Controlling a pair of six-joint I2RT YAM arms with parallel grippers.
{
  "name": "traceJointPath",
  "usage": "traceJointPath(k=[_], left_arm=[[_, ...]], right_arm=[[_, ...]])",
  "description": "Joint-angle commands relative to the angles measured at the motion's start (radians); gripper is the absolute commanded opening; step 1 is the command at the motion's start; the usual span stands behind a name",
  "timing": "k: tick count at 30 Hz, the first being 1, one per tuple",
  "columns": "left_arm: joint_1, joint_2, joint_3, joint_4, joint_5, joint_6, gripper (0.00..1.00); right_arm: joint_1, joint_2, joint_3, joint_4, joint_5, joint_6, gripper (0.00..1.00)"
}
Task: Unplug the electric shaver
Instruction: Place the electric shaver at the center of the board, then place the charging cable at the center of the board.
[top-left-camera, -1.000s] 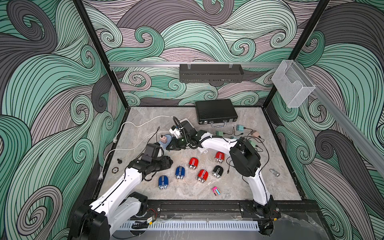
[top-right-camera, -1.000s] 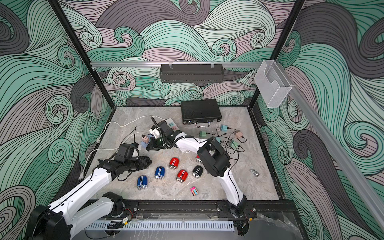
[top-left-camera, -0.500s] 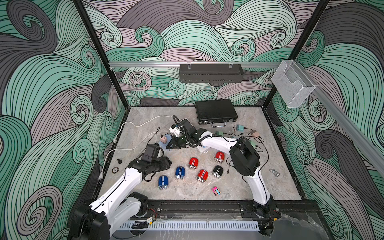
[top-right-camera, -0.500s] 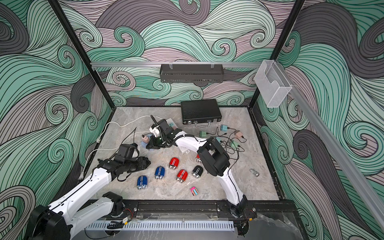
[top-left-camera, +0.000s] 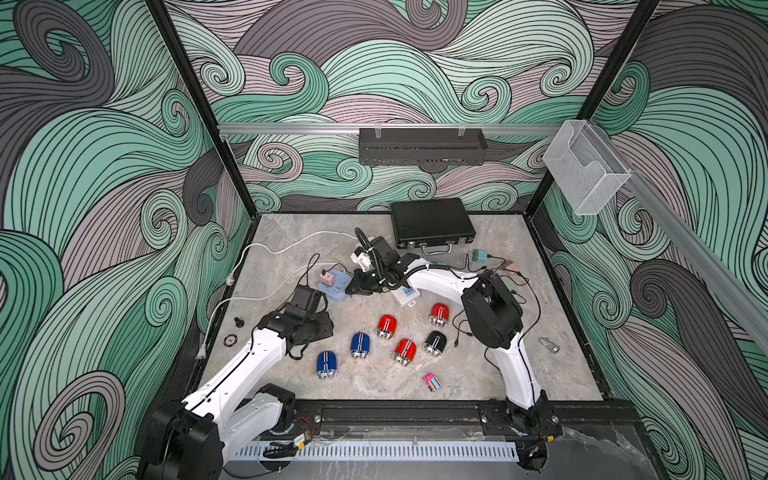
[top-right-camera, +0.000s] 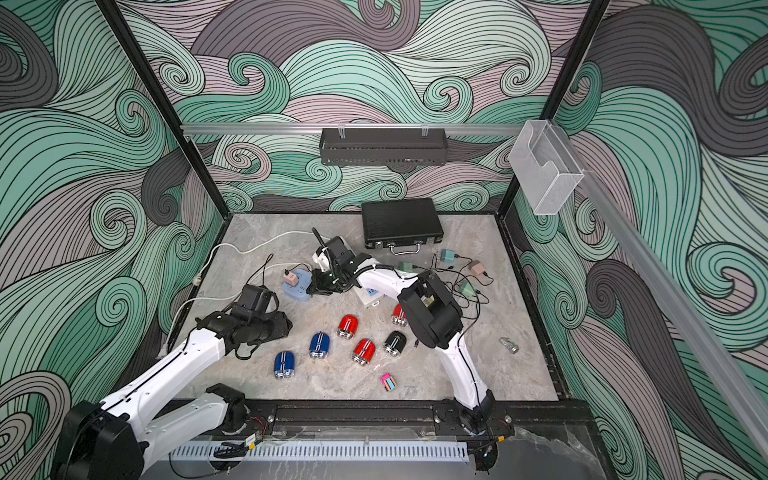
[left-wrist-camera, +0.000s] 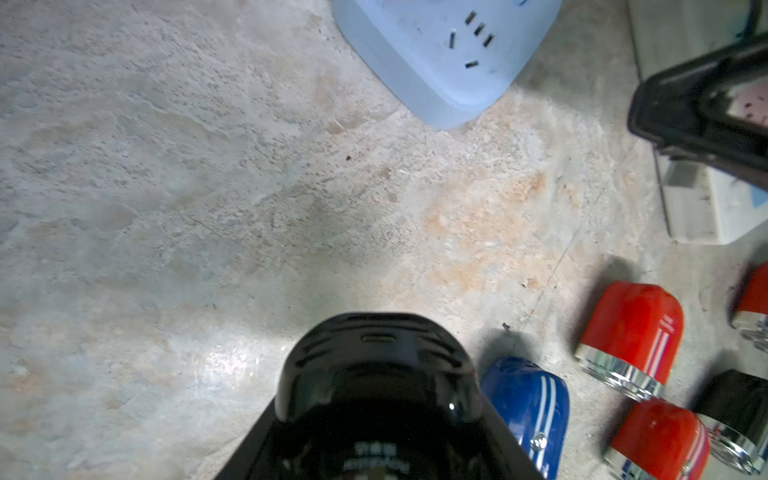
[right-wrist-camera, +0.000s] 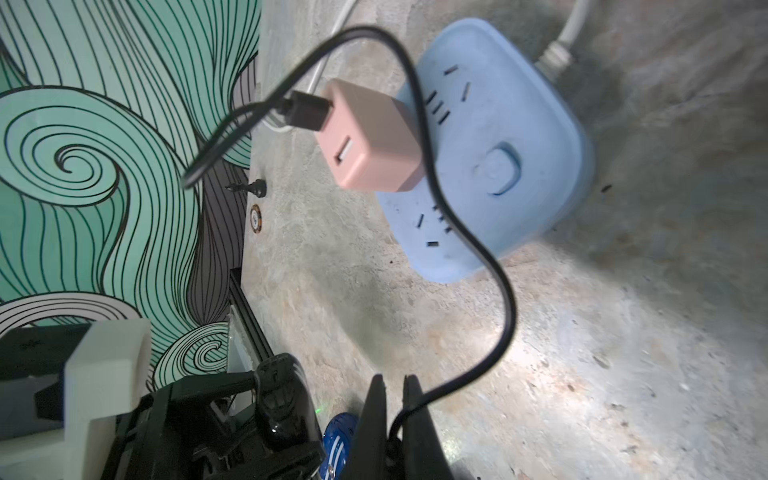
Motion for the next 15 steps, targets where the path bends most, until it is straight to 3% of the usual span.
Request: traceJointPath(k=[1, 15], left_arm=[[0.013, 0.038, 0.055, -0.025, -0.064, -0.011, 0.2], [0.127, 0.215, 0.098, 0.028, -0.033, 0.01, 0.2]], right_arm=[[-0.017, -0.05, -0.019, -0.047, 0.04, -0.022, 0.0], [-0.025, -0.022, -0.038, -0.106, 0.081, -0.029, 0.0]])
